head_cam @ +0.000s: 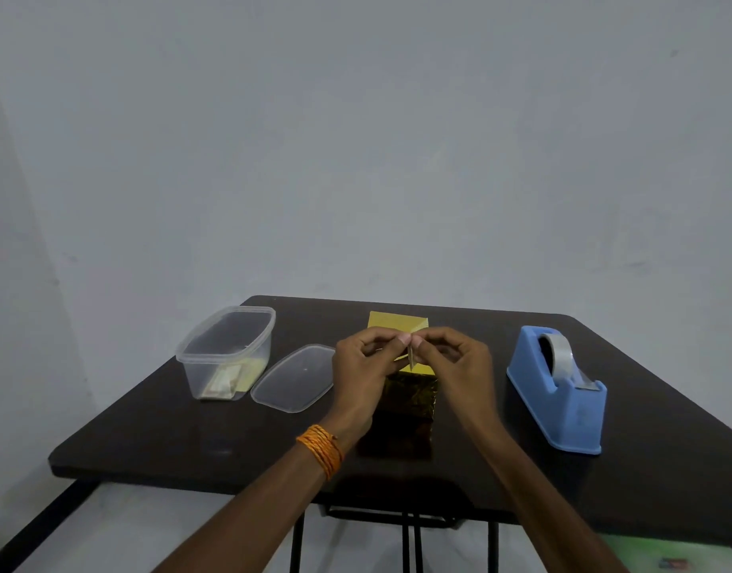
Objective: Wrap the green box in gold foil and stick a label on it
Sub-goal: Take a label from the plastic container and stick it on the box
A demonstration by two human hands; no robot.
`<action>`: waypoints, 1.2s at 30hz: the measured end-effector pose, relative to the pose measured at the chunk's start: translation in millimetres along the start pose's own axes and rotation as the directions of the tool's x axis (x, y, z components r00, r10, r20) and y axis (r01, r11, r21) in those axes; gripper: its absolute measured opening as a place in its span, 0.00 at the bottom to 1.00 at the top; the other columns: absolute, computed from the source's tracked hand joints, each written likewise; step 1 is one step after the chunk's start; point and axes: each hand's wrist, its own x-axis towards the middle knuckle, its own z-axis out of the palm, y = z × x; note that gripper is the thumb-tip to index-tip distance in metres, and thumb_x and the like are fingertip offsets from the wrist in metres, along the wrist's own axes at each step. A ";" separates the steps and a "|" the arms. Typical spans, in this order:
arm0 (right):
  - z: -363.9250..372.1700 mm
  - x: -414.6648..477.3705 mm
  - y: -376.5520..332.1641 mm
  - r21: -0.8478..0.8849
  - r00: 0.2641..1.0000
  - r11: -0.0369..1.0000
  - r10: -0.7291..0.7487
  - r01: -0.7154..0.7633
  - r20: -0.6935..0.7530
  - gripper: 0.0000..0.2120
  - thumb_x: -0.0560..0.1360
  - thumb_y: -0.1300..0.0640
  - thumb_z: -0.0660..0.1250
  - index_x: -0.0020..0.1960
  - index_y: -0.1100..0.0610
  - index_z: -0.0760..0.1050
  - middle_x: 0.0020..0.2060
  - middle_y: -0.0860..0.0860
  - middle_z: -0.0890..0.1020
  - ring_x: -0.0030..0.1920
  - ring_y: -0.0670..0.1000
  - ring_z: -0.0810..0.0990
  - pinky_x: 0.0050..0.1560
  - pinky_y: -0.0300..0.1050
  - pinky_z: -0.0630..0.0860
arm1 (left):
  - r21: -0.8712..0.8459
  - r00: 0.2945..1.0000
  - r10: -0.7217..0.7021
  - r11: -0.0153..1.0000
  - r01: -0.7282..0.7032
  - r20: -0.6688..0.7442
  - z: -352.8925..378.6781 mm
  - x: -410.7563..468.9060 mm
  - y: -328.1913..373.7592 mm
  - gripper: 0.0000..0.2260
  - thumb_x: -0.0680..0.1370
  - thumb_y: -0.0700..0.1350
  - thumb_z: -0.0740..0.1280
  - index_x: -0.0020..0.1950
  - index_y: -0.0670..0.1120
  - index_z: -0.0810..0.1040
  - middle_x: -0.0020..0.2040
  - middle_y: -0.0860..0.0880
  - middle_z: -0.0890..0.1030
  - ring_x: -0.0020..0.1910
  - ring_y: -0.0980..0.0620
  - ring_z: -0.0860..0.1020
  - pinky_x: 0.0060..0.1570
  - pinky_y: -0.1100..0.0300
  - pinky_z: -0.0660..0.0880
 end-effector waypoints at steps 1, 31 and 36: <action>-0.3 1.1 0.4 0.004 1.000 1.000 -0.001 0.001 0.002 0.04 0.77 0.59 0.71 0.48 0.52 0.85 0.41 0.46 0.86 0.47 0.47 0.85 0.52 0.51 0.83 | -0.028 1.000 -0.018 0.999 0.018 0.008 0.1 1.4 -0.5 0.05 0.77 0.39 0.71 0.50 0.39 0.85 0.46 0.44 0.85 0.49 0.48 0.84 0.46 0.59 0.81; -7.0 2.7 -3.9 0.198 0.985 0.973 0.087 -0.117 0.151 0.04 0.77 0.64 0.70 0.48 0.63 0.82 0.42 0.58 0.85 0.42 0.57 0.84 0.47 0.50 0.82 | -0.137 0.997 -0.055 0.989 0.061 0.046 -5.5 -3.2 -0.1 0.05 0.77 0.37 0.71 0.50 0.36 0.84 0.47 0.41 0.85 0.50 0.45 0.84 0.51 0.53 0.82; -5.0 -0.8 -5.5 0.103 0.995 0.994 0.026 -0.036 0.092 0.03 0.77 0.61 0.70 0.48 0.60 0.82 0.40 0.55 0.85 0.41 0.58 0.84 0.45 0.49 0.82 | -0.140 0.997 -0.063 0.988 0.067 0.033 -3.9 -5.6 1.1 0.05 0.77 0.37 0.71 0.51 0.36 0.84 0.46 0.42 0.86 0.49 0.47 0.85 0.48 0.58 0.82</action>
